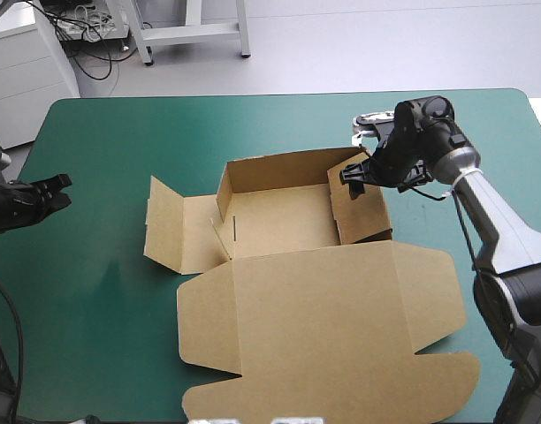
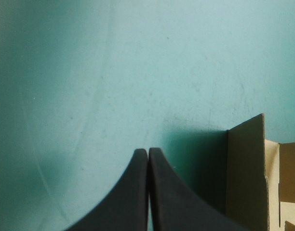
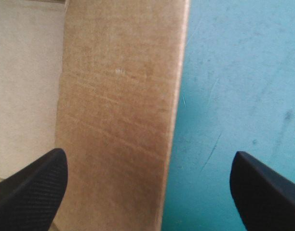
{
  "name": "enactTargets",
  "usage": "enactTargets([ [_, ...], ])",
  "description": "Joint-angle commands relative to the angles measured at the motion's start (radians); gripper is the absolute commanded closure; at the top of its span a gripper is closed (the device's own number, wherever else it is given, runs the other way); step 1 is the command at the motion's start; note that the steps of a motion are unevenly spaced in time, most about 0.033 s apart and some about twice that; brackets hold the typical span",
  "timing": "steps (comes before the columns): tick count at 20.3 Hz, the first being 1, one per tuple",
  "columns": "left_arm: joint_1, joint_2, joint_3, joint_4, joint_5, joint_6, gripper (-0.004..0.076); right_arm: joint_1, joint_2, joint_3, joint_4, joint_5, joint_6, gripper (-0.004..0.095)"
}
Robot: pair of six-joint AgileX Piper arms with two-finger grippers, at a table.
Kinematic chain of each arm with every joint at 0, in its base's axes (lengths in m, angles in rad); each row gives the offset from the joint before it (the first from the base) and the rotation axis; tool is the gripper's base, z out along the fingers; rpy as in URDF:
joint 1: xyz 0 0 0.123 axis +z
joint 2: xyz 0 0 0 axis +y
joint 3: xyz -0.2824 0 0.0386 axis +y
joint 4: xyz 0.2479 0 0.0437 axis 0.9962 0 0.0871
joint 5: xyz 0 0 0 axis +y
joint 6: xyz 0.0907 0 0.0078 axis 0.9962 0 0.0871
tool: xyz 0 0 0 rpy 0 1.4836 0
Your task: Fold the box
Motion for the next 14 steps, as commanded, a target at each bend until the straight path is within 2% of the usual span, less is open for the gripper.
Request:
enactTargets([
  [1,0.003,-0.037,-0.025,-0.053,-0.016,-0.002,0.0756,0.003,0.004,-0.021,-0.036,0.006,0.013,0.0070],
  [6,0.003,-0.037,-0.025,-0.053,-0.016,-0.002,0.0756,0.003,0.055,-0.021,0.014,0.006,0.013,0.0073],
  [9,0.003,-0.037,-0.025,-0.053,-0.019,-0.002,0.0756,0.003,0.060,-0.021,0.038,0.006,0.013,0.0108],
  [11,0.003,-0.037,-0.025,-0.053,-0.021,-0.002,0.0756,0.003,0.058,-0.021,0.039,0.006,0.017,0.0197],
  [13,0.003,-0.037,-0.025,-0.053,-0.019,-0.005,0.0756,0.003,0.058,-0.021,0.041,0.006,0.022,0.0341],
  [14,0.003,-0.037,-0.025,-0.051,-0.019,-0.026,0.0756,0.003,0.058,-0.021,0.041,0.006,0.024,0.0569],
])
